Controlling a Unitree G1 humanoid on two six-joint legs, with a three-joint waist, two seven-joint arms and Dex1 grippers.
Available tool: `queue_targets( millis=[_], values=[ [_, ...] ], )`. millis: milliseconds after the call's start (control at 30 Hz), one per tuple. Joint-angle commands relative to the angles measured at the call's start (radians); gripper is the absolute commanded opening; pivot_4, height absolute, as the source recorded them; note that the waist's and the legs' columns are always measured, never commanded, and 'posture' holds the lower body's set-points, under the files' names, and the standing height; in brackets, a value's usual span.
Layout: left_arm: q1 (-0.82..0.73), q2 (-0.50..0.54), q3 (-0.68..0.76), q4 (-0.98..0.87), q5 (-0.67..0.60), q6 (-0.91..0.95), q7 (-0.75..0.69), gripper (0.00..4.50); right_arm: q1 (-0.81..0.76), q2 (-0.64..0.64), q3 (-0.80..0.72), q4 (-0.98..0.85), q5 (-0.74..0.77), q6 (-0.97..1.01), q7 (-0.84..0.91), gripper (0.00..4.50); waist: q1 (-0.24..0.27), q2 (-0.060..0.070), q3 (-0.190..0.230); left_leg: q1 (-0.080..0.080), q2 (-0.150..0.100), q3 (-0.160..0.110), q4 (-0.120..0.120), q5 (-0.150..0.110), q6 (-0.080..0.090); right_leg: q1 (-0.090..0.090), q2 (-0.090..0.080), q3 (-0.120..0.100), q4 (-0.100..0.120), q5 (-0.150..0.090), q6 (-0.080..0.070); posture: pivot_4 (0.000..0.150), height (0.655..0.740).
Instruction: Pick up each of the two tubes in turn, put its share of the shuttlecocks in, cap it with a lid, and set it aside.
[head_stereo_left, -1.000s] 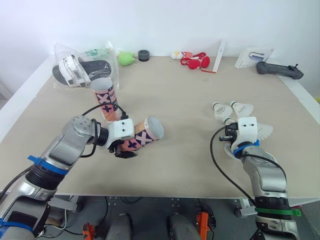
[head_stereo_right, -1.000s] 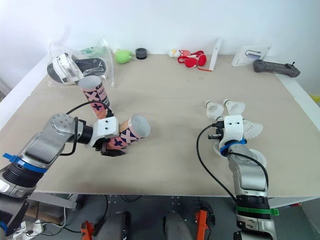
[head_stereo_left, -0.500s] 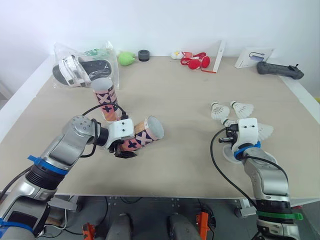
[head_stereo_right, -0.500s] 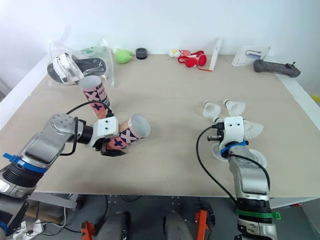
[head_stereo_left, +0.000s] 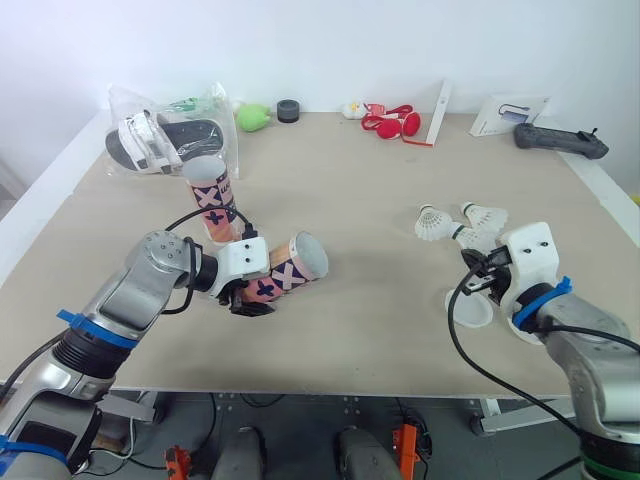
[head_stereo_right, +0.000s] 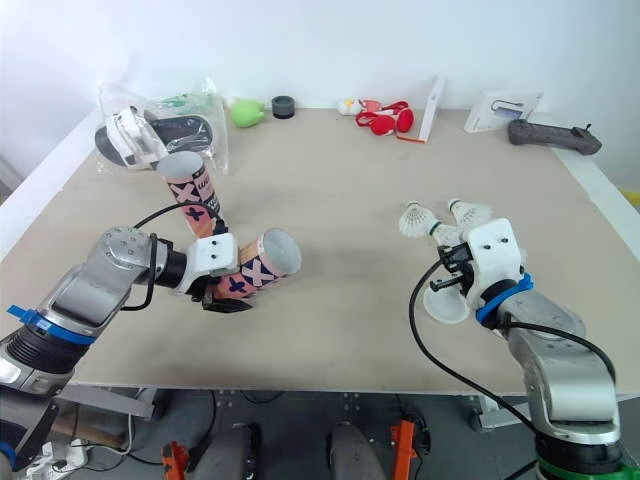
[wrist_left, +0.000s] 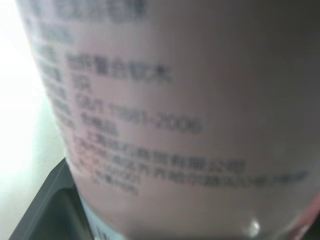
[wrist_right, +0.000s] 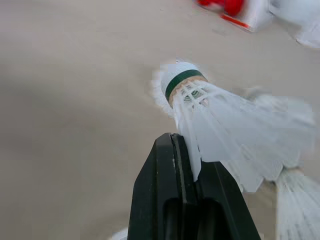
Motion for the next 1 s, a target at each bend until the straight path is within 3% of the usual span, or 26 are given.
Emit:
queue_targets(
  millis=[33, 200, 333, 500, 833, 867, 1000],
  values=[
    [0.013, -0.02, -0.031, 0.005, -0.003, -0.005, 0.0, 3.66, -0.08, -0.071, -0.013, -0.131, 0.126, -0.019, 0.139, 0.06, -0.001, 0.0, 0.0, 0.0, 0.0, 0.0, 0.0, 0.0, 0.0, 0.0, 0.0, 0.0, 0.0, 0.0, 0.0, 0.15, 0.74],
    [0.013, -0.029, -0.034, 0.013, -0.001, -0.007, 0.005, 3.66, -0.277, -0.162, 0.154, -0.139, 0.174, -0.013, 0.268, 0.06, 0.0, -0.001, 0.0, 0.0, 0.0, 0.0, 0.001, 0.0, 0.0, 0.001, 0.0, 0.0, 0.0, 0.0, 0.0, 0.15, 0.74],
    [0.012, -0.036, -0.036, 0.016, 0.002, -0.008, 0.008, 3.66, -0.445, -0.155, 0.333, -0.098, 0.143, -0.04, 0.344, 0.06, 0.001, -0.001, 0.0, -0.001, 0.0, 0.0, 0.001, 0.0, 0.0, 0.001, 0.0, 0.0, -0.002, 0.0, 0.0, 0.15, 0.74],
    [0.031, -0.032, -0.024, -0.013, 0.003, 0.007, 0.019, 3.66, -0.539, -0.14, 0.514, -0.037, 0.057, -0.084, 0.405, 0.06, 0.01, -0.001, 0.0, -0.003, 0.0, 0.0, 0.001, 0.0, 0.0, 0.0, 0.0, -0.001, -0.004, 0.0, 0.0, 0.15, 0.74],
    [0.058, -0.026, -0.014, -0.043, 0.001, 0.025, 0.033, 3.66, -0.592, -0.083, 0.588, 0.014, 0.0, -0.12, 0.46, 0.06, 0.009, -0.001, 0.0, -0.003, 0.0, -0.001, 0.001, 0.0, 0.0, -0.001, 0.0, -0.001, -0.004, 0.002, 0.003, 0.15, 0.74],
    [0.059, -0.027, -0.014, -0.043, 0.001, 0.025, 0.034, 3.66, -0.596, -0.077, 0.579, 0.012, 0.008, -0.114, 0.464, 0.67, 0.009, -0.001, 0.0, -0.004, 0.0, -0.001, 0.001, 0.0, 0.0, -0.001, 0.0, -0.001, -0.004, 0.002, 0.003, 0.15, 0.74],
    [0.058, -0.031, -0.013, -0.04, 0.001, 0.023, 0.035, 3.66, -0.612, -0.073, 0.535, 0.002, 0.043, -0.086, 0.477, 2.34, 0.009, -0.001, 0.0, -0.004, 0.0, -0.001, 0.001, 0.0, 0.0, -0.001, 0.0, -0.002, -0.004, 0.002, 0.003, 0.15, 0.74]
  ],
)
